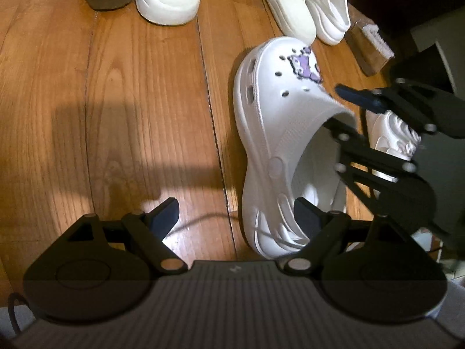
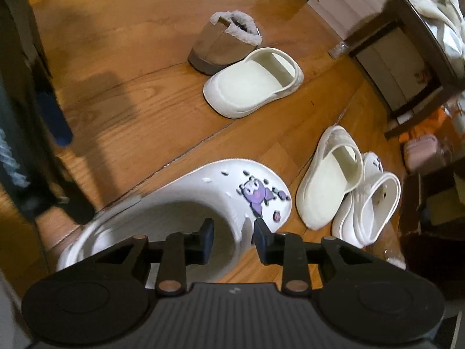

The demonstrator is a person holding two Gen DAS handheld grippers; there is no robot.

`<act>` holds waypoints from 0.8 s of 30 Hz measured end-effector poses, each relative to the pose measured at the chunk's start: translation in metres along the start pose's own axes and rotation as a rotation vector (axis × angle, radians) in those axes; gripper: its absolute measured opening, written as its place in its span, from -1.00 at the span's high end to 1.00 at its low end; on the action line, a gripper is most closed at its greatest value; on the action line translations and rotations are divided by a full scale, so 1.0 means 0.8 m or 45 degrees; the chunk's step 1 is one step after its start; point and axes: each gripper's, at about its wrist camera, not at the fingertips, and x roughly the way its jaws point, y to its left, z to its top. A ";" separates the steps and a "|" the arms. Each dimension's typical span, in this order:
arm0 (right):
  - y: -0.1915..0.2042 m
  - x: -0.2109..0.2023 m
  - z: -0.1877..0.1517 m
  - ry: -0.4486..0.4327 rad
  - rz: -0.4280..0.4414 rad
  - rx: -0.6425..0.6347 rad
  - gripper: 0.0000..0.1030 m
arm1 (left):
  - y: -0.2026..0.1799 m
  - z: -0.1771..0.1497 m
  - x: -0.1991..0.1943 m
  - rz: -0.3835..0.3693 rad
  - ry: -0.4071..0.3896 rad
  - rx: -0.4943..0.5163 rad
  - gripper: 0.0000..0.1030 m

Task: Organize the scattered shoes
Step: 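Grasp the clog rim with the right tool while the left tool releases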

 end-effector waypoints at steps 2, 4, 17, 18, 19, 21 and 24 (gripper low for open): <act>-0.001 0.013 0.003 0.009 -0.012 0.019 0.44 | 0.006 0.001 -0.001 0.019 -0.011 -0.018 -0.67; -0.006 0.024 0.004 0.011 -0.028 0.085 0.45 | 0.009 0.001 -0.002 0.043 -0.022 -0.019 -0.67; -0.056 0.008 -0.018 0.061 0.003 0.696 0.61 | 0.009 -0.001 -0.025 0.025 -0.115 0.024 -0.67; -0.069 0.003 -0.025 0.079 0.025 0.816 0.61 | 0.007 -0.002 -0.028 0.037 -0.139 0.038 -0.66; -0.078 -0.001 -0.030 0.093 0.036 0.899 0.61 | 0.004 -0.003 -0.031 0.049 -0.164 0.053 -0.64; -0.095 -0.013 -0.044 0.124 0.053 1.097 0.62 | -0.007 -0.007 -0.039 0.071 -0.208 0.101 -0.64; -0.116 -0.036 -0.070 0.092 0.152 1.375 0.98 | -0.018 -0.008 -0.044 -0.020 -0.202 0.165 -0.67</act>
